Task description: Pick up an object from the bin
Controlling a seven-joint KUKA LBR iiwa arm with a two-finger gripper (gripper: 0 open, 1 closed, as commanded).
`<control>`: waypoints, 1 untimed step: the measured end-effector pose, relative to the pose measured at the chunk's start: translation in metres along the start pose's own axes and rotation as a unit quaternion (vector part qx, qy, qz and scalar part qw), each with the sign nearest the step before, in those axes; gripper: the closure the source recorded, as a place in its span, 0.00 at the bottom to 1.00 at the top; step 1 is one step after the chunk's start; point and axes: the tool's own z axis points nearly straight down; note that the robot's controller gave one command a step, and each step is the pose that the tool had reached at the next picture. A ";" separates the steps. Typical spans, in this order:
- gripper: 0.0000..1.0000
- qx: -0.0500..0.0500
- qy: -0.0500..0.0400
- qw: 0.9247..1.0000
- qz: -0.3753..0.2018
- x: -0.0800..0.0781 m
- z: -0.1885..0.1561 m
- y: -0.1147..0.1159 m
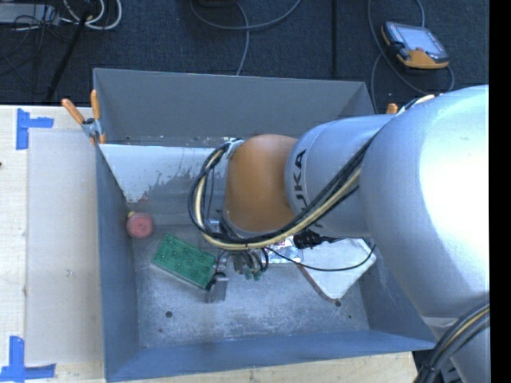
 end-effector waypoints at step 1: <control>1.00 -0.001 -0.002 1.000 0.001 -0.002 -0.003 0.000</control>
Offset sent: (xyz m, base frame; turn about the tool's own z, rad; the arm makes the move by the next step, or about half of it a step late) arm 0.0000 0.0000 0.0000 0.0000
